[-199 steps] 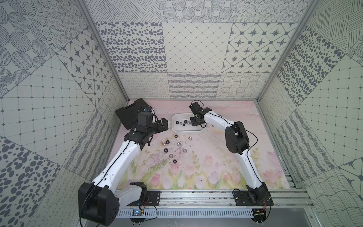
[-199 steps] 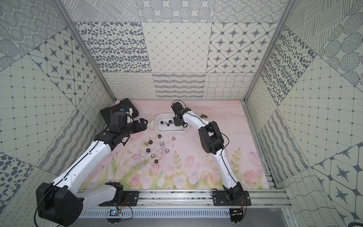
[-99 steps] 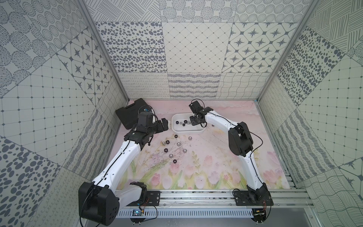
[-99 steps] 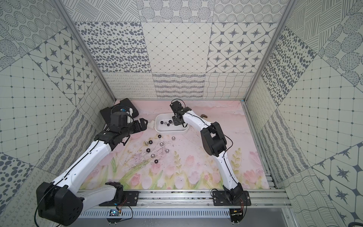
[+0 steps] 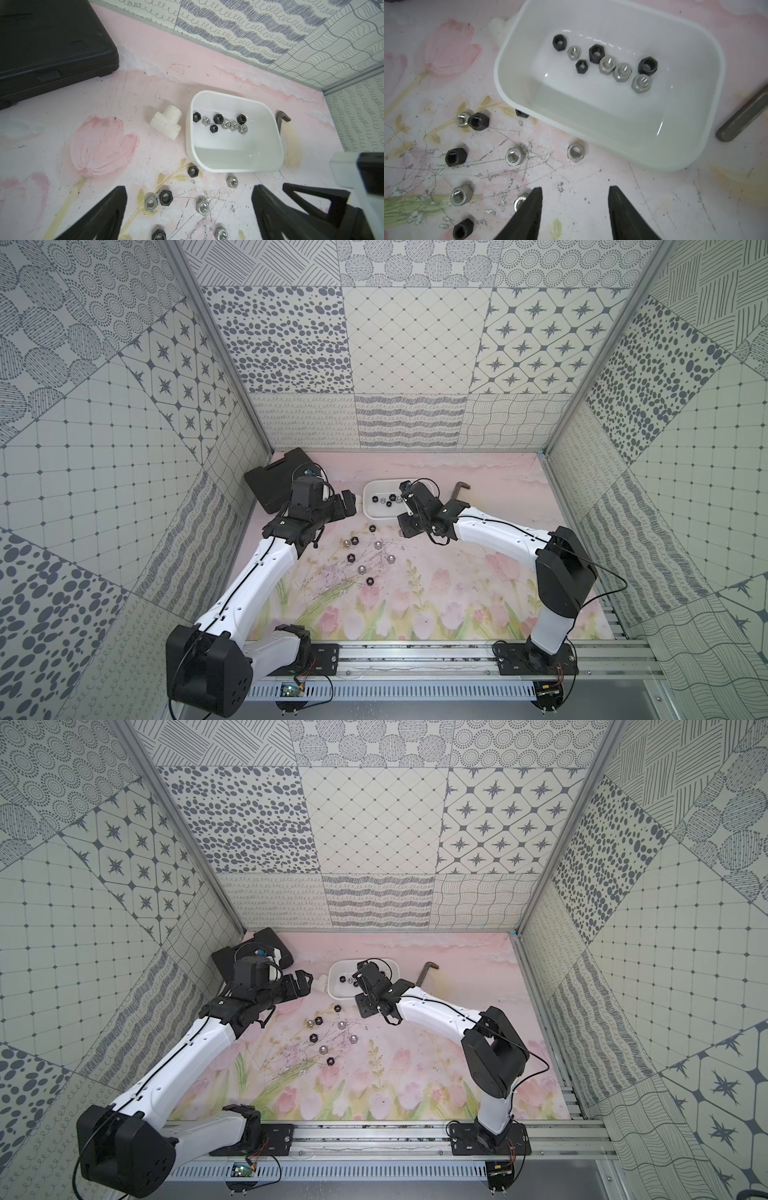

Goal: Put the nuts on the desktop into the storage box
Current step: Place the nut in the storage box, then pick up the nut from the center of the board.

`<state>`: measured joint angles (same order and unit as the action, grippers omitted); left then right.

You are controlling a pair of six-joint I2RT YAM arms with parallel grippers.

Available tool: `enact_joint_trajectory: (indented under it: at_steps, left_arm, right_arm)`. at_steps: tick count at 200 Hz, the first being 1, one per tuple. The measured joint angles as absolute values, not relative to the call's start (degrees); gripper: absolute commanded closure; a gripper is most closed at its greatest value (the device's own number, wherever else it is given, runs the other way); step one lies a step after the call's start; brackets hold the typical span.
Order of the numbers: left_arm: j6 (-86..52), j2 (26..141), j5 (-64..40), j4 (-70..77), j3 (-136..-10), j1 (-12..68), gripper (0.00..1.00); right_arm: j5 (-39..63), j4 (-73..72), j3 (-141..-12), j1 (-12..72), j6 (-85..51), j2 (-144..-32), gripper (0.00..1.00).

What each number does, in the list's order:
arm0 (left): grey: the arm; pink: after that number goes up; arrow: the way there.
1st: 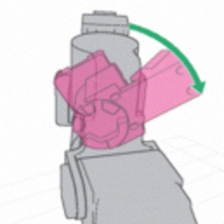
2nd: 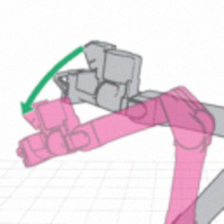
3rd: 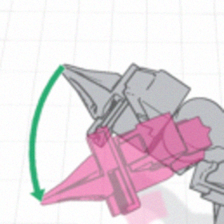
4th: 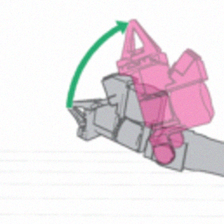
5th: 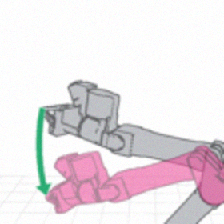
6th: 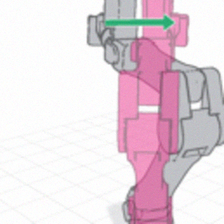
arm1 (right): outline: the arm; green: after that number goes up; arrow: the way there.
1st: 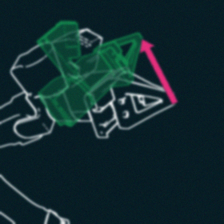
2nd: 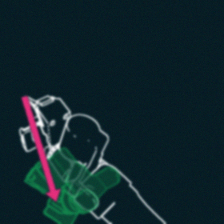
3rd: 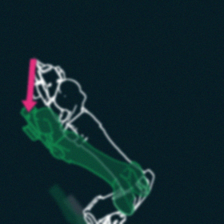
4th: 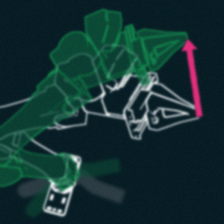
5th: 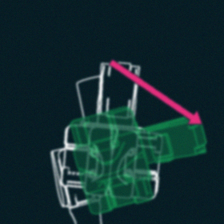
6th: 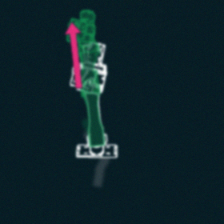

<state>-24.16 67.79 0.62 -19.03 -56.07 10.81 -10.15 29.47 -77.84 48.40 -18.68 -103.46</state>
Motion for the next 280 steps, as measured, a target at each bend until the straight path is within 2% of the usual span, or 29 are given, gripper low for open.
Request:
enact_joint_trajectory:
  at_steps: [43, 96, 155, 246, 280]
  left_arm:
    - [-24.16, 67.79, 0.62, -19.03, -56.07, 10.81, 0.01]
    - [-24.14, 67.79, 0.62, -19.03, -56.07, 10.81, 0.01]
    - [-24.14, 67.79, 0.62, -19.03, -56.07, 10.81, 0.01]
    - [-24.16, 67.77, 0.62, -19.03, -56.07, 10.81, 0.01]
    - [-24.16, 67.72, 0.62, -19.03, -56.07, 10.81, 0.01]
  right_arm:
    - [-10.81, 29.12, -77.69, 49.78, -20.69, -107.96, 0.35]
    - [-11.64, 29.39, -79.96, 49.19, -20.62, -115.02, 0.34]
    - [-12.16, 29.26, -82.87, 48.27, -20.62, -117.14, 0.34]
    - [-11.86, 29.30, -86.26, 47.16, -20.58, -120.97, 0.44]
    - [-11.20, 29.19, -86.70, 47.16, -20.64, -121.69, 0.51]
